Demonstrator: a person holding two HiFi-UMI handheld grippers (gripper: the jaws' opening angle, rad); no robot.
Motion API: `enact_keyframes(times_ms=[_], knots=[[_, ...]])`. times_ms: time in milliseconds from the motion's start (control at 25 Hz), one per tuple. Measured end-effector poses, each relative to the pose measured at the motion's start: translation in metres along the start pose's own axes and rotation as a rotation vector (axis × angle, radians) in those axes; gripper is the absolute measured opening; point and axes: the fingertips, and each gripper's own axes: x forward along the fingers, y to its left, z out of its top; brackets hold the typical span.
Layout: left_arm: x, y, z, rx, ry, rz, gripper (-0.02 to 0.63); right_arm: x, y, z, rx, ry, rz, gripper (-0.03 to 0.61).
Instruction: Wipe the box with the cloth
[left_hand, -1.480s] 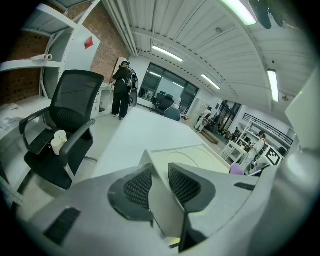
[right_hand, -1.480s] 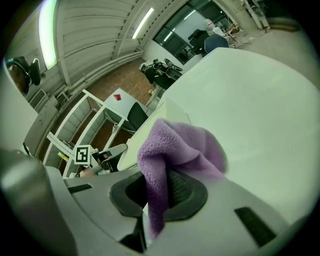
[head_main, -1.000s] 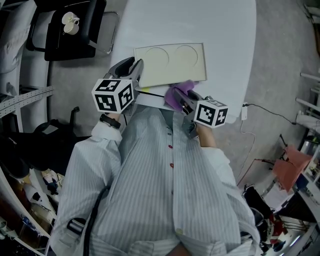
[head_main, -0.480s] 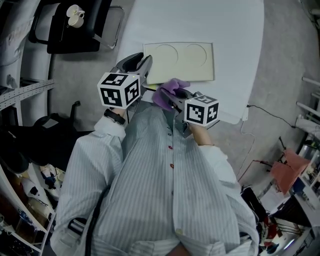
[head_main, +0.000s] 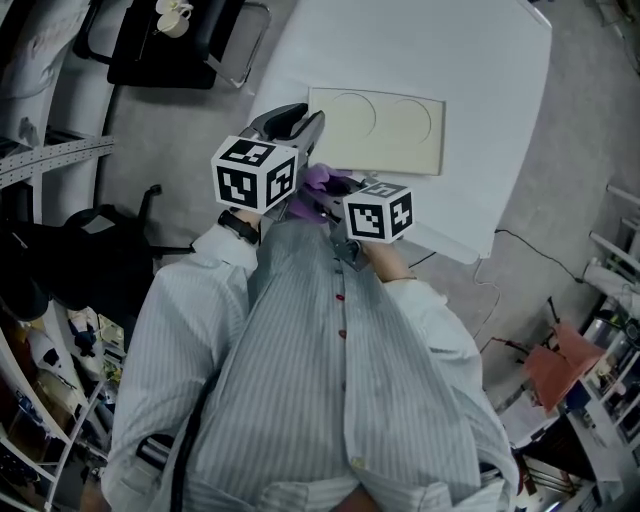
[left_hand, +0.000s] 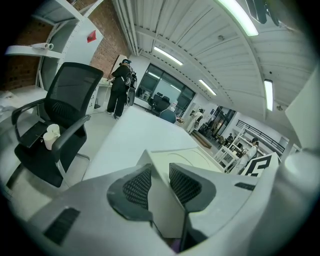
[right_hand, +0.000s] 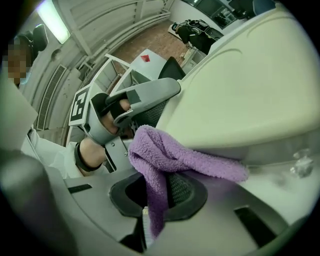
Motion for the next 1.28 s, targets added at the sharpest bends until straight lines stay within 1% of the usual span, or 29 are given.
enact_keyframes(times_ms=[160,280,360,480,600,680,800,880,1000,1080,1160,1280], knots=[[-0.002,0.002,0.0,-0.014,-0.01,-0.005,0.095,-0.02,0.008,0.003,-0.043,0.021,0.0,0.043],[-0.007,0.004,0.003,-0.023,-0.022,0.015,0.095,-0.053,0.02,0.013,-0.08,0.012,0.006,0.043],[-0.013,0.002,0.005,-0.042,-0.037,0.026,0.095,-0.079,0.03,0.027,-0.113,-0.005,0.014,0.043],[-0.025,-0.004,0.007,-0.071,-0.065,0.037,0.095,-0.117,0.046,0.063,-0.208,-0.052,0.015,0.043],[-0.039,-0.011,0.004,-0.108,-0.08,0.055,0.095,-0.14,0.062,0.118,-0.34,-0.108,0.006,0.043],[-0.046,-0.019,0.002,-0.135,-0.09,0.054,0.095,-0.14,0.071,0.156,-0.429,-0.117,0.017,0.043],[-0.052,-0.036,-0.004,-0.137,-0.091,0.036,0.095,-0.114,0.084,0.196,-0.542,-0.077,0.041,0.043],[-0.053,-0.047,-0.01,-0.139,-0.093,0.037,0.095,-0.084,0.091,0.209,-0.614,-0.002,0.067,0.042],[-0.053,-0.059,-0.018,-0.157,-0.094,0.033,0.095,-0.035,0.098,0.202,-0.695,0.186,0.128,0.043],[-0.051,-0.066,-0.024,-0.171,-0.083,0.018,0.095,-0.004,0.097,0.181,-0.733,0.343,0.175,0.043],[-0.047,-0.07,-0.032,-0.188,-0.07,0.007,0.095,0.023,0.091,0.153,-0.769,0.51,0.214,0.043],[-0.041,-0.074,-0.043,-0.202,-0.056,-0.007,0.095,0.05,0.085,0.109,-0.813,0.755,0.257,0.043]])
